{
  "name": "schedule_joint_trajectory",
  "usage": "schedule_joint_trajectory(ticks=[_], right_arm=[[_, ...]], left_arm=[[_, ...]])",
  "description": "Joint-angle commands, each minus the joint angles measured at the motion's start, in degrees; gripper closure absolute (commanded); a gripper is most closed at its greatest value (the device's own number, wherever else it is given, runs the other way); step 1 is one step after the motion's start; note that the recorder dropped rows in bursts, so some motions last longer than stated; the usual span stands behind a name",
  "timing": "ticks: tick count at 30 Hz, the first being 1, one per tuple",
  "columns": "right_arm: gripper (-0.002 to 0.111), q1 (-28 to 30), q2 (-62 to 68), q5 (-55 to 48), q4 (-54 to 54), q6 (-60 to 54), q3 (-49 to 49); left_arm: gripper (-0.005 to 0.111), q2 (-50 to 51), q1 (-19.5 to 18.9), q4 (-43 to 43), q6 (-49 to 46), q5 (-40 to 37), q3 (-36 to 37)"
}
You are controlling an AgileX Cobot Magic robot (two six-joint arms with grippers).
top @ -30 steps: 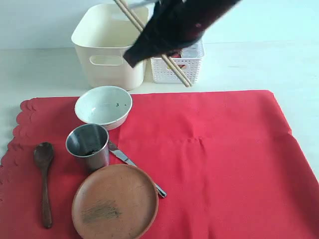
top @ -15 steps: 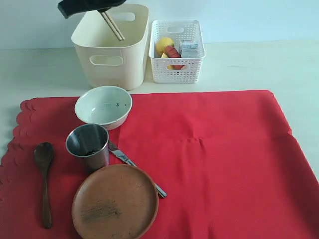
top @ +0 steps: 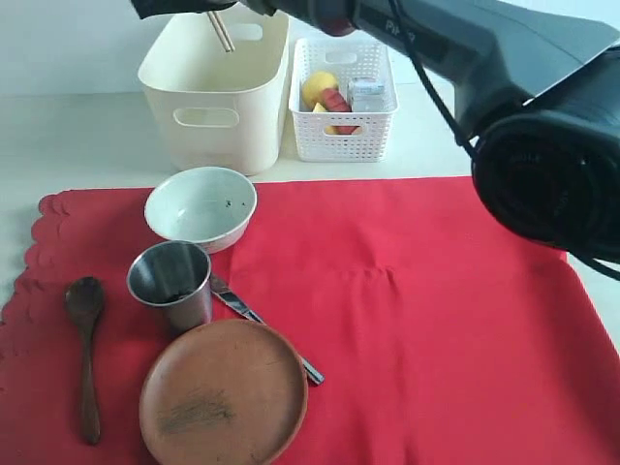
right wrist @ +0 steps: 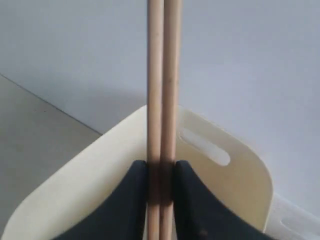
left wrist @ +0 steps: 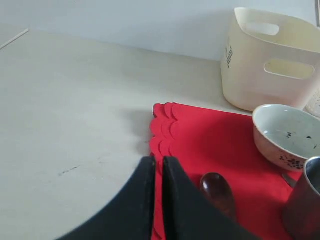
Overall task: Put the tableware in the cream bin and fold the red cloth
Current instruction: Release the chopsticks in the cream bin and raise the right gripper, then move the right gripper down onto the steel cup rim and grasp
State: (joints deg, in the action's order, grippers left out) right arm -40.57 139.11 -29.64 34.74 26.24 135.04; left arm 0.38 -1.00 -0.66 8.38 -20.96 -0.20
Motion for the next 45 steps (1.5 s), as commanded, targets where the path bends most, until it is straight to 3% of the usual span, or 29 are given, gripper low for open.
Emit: schedule_joint_trajectory(ticks=[1, 9, 19, 25, 30, 32, 37, 45], right_arm=[[0.108, -0.69, 0.80, -0.48, 7.79, 5.91, 0.80], [0.108, -0.93, 1.99, 0.26, 7.93, 9.91, 0.79], [0.108, -2.74, 7.47, -1.87, 24.03, 20.55, 0.79], [0.107, -2.85, 9.15, -3.46, 23.43, 20.28, 0.71], [0.086, -3.09, 9.53, -6.32, 21.46, 20.28, 0.71], [0.065, -3.69, 8.53, -10.67, 21.80, 20.28, 0.71], [0.061, -3.79, 4.82, -19.47, 20.51, 19.80, 0.71], [0.061, -3.79, -5.11, -31.61, 5.80, -0.12, 0.71]], left_arm=[[0.099, -0.38, -0.08, -0.21, 0.12, 0.26, 0.20], [0.099, -0.38, -0.08, -0.21, 0.12, 0.26, 0.20], [0.099, -0.38, -0.08, -0.21, 0.12, 0.26, 0.20], [0.099, -0.38, -0.08, -0.21, 0.12, 0.26, 0.20], [0.099, -0.38, -0.08, -0.21, 0.12, 0.26, 0.20], [0.099, -0.38, -0.08, -0.21, 0.12, 0.26, 0.20], [0.099, -0.38, -0.08, -0.21, 0.12, 0.26, 0.20], [0.099, -0.38, -0.08, -0.21, 0.12, 0.26, 0.20]])
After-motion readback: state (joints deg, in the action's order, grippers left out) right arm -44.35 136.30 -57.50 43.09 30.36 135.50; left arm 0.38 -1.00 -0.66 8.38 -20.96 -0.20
